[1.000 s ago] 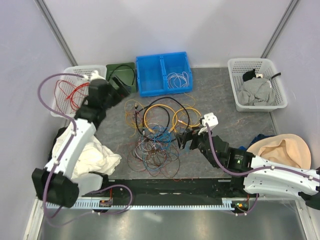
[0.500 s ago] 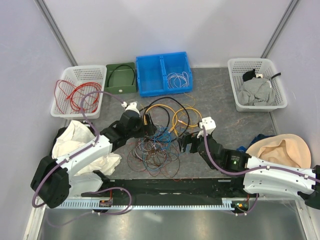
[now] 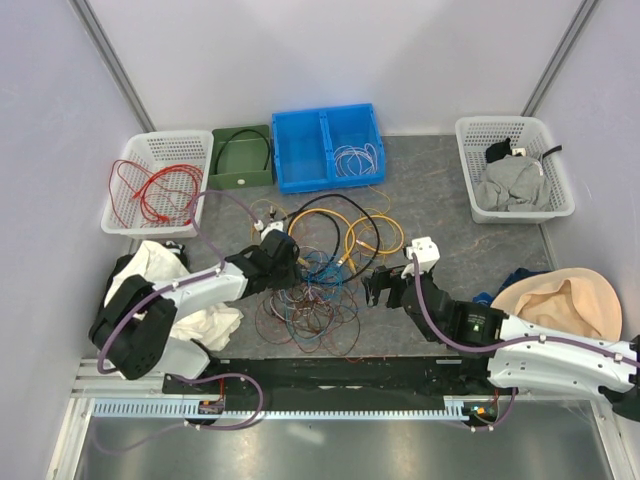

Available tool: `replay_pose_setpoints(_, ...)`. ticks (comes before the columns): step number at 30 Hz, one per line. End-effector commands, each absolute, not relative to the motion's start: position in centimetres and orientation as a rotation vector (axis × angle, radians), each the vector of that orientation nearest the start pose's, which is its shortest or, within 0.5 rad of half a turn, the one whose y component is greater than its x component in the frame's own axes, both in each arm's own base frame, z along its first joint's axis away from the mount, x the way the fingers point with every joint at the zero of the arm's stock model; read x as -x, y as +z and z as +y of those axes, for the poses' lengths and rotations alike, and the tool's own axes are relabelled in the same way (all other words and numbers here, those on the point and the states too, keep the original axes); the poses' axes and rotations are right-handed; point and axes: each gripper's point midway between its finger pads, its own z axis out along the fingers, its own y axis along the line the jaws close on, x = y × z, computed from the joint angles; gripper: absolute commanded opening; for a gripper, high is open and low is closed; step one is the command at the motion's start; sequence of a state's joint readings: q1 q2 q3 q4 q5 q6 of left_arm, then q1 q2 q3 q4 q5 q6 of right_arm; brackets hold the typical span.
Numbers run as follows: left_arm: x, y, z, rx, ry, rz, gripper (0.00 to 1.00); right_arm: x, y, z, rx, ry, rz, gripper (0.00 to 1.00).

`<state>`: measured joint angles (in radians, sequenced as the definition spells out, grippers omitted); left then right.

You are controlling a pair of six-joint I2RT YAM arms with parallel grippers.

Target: Untangle the cables

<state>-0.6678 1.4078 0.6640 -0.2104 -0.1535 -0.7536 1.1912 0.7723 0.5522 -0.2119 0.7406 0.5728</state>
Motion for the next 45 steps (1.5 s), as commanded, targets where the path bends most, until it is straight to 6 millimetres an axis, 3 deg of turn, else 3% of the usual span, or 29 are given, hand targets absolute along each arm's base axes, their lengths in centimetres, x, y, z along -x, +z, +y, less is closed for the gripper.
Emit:
replay_pose_setpoints(1,-25.8,6.4,-20.6,0.183,-0.469,2.421,0.29,-19.6,19.3,19.9,0.065,0.457,1.870,0.98)
replay_pose_setpoints(2,-25.8,7.4,-20.5,0.171,-0.472,2.396,0.20,-19.6,19.5,19.8,0.063,0.461,1.866,0.98)
replay_pose_setpoints(3,-26.2,10.3,-20.7,0.163,-0.524,2.320,0.03,-19.5,19.6,19.7,0.062,0.459,1.865,0.98)
replay_pose_setpoints(5,-26.4,13.2,-20.9,0.107,-0.562,2.248,0.02,-19.6,20.1,19.4,0.056,0.460,1.853,0.98)
replay_pose_setpoints(8,-26.2,20.6,-21.5,0.034,-0.686,2.064,0.02,-19.7,20.9,18.8,0.043,0.446,1.834,0.98)
replay_pose_setpoints(11,-25.6,26.6,-21.9,-0.039,-0.785,1.915,0.02,-19.9,22.3,18.0,0.019,0.443,1.799,0.98)
replay_pose_setpoints(17,-24.2,35.2,-25.0,-0.251,-0.967,1.764,0.02,-19.9,24.4,16.3,-0.028,0.443,1.734,0.98)
replay_pose_setpoints(21,-24.9,38.8,-26.0,-0.317,-0.962,1.719,0.02,-19.8,25.6,14.9,-0.071,0.456,1.688,0.98)
replay_pose_setpoints(24,-27.0,37.3,-26.1,-0.287,-0.871,1.776,0.02,-19.6,25.8,14.3,-0.084,0.471,1.674,0.98)
replay_pose_setpoints(29,-27.2,30.0,-27.5,-0.295,-0.876,1.989,0.02,-19.5,24.9,13.7,-0.087,0.453,1.683,0.98)
replay_pose_setpoints(30,-27.1,29.5,-27.4,-0.293,-0.874,1.989,0.02,-19.5,24.7,13.6,-0.085,0.443,1.686,0.98)
replay_pose_setpoints(31,-26.8,30.0,-26.7,-0.286,-0.865,1.956,0.02,-19.5,24.7,13.5,-0.088,0.441,1.685,0.98)
replay_pose_setpoints(32,-26.6,29.3,-26.0,-0.273,-0.841,1.954,0.02,-19.5,24.6,13.4,-0.087,0.433,1.686,0.98)
replay_pose_setpoints(33,-26.9,30.1,-25.2,-0.242,-0.814,1.906,0.02,-19.5,24.6,13.4,-0.088,0.434,1.686,0.98)
replay_pose_setpoints(34,-26.0,32.4,-23.9,-0.229,-0.820,1.816,0.02,-19.5,24.6,13.4,-0.090,0.434,1.686,0.98)
replay_pose_setpoints(37,-25.7,32.4,-21.7,-0.152,-0.768,1.752,0.02,-19.8,23.7,14.2,-0.075,0.421,1.699,0.98)
replay_pose_setpoints(39,-25.5,30.9,-20.3,-0.105,-0.721,1.774,0.02,-20.0,23.0,14.9,-0.068,0.420,1.708,0.98)
replay_pose_setpoints(44,-25.1,23.6,-18.9,-0.041,-0.608,1.978,0.02,-20.3,21.1,17.6,-0.001,0.427,1.752,0.98)
replay_pose_setpoints(45,-25.1,23.3,-18.3,-0.009,-0.585,1.979,0.02,-20.4,20.9,17.9,0.012,0.419,1.756,0.98)
